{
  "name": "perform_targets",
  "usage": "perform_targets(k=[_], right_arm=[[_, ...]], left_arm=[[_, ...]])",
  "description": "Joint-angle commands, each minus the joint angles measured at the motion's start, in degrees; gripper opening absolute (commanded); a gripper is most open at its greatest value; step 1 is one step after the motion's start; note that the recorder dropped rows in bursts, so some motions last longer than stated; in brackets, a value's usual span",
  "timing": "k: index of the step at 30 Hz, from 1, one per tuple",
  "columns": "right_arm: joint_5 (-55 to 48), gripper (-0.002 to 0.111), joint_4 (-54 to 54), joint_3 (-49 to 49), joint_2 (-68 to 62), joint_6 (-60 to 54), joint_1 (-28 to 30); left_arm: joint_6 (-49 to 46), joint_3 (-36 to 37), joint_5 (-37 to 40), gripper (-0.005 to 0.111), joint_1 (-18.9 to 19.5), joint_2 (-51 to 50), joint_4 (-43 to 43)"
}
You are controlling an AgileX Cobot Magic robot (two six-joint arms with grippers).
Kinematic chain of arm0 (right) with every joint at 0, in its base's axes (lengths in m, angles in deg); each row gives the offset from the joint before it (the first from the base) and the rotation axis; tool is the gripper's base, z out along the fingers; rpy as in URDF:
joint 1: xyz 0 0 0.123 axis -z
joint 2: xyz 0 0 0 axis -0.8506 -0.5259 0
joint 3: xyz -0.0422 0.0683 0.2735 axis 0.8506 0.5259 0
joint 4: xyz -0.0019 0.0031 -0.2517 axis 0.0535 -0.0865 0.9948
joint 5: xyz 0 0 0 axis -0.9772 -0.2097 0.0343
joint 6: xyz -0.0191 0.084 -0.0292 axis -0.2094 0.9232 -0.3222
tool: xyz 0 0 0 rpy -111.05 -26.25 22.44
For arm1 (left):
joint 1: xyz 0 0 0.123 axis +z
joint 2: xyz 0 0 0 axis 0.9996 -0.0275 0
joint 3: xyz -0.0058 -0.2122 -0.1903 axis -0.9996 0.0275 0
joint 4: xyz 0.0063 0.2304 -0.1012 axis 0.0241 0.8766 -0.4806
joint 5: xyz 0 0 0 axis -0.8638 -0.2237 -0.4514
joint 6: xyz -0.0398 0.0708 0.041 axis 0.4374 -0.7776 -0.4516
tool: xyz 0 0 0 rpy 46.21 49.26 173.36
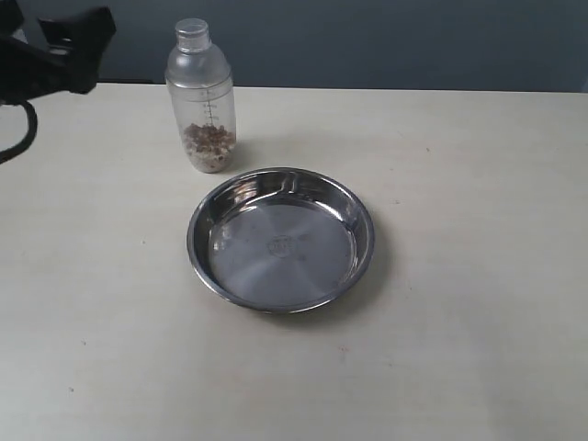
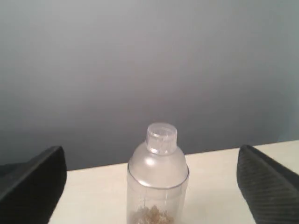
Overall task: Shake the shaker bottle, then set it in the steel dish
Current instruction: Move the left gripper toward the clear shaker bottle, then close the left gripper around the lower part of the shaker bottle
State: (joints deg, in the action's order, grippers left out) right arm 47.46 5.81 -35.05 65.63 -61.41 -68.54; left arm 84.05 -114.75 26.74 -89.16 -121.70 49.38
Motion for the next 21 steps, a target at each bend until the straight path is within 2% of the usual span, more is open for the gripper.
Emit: perform_targets(k=[1,6,14,21], right_arm=[[0.6,-0.001,0.1,0.1,0.2,-0.1,-0.1],[0.6,-0.001,0.1,0.1,0.2,-0.1,-0.1],[0.6,-0.001,0.1,0.1,0.2,-0.1,-0.1],[0.6,-0.001,0.1,0.1,0.2,-0.1,-0.1]], left_arm=[[0.2,-0.2,-7.5,0.092,0.1,-8.0,0.3],[-1.2,-0.7,-20.3,0.092,0.1,-16.5,1.0],[-6.2,-4.8,-28.1,0.092,0.1,-31.0,1.0],[-7.2,-7.4,-25.1,0.093,0.1,-38.8,1.1]])
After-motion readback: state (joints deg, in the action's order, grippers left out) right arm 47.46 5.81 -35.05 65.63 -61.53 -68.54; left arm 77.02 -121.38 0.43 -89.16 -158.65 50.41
